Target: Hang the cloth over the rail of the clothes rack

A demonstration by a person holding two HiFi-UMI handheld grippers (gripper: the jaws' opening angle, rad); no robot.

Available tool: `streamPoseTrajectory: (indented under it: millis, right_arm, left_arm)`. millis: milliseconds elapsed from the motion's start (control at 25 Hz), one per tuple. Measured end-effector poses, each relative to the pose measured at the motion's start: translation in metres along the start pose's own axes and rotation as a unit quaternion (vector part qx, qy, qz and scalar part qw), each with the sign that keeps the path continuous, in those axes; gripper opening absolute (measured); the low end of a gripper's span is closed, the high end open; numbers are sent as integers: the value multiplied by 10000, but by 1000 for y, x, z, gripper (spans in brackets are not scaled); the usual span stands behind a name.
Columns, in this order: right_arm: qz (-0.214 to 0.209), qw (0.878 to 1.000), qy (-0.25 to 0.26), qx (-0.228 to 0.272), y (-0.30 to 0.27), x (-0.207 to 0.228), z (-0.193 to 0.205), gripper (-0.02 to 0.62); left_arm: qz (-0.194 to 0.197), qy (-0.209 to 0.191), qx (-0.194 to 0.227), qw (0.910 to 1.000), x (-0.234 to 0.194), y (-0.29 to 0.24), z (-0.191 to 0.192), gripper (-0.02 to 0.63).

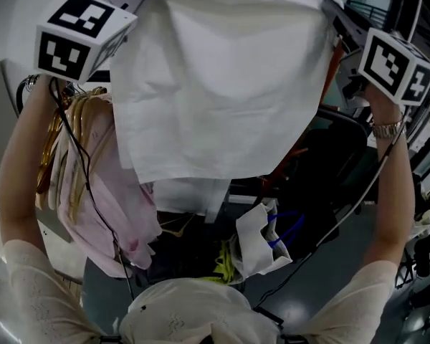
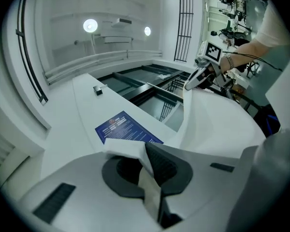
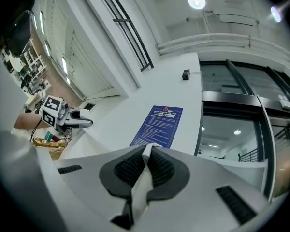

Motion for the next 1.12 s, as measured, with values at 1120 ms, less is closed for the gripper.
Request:
streamPoseTrajectory:
  millis: [1120]
  right_arm:
    - [-2131, 9487, -513, -2279, -81, 61, 150, 72]
  left_arm:
    - [1296, -1191, -1371, 9748, 93, -117, 87, 17]
Point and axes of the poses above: the fingertips, and each gripper's own axes: y backward along the fingers, x to its right, z out of its underside, the point moved 10 cm from there along y, backward along the fingers, and after that the axes turned 5 degrees about -x, right-handed, at the moved point
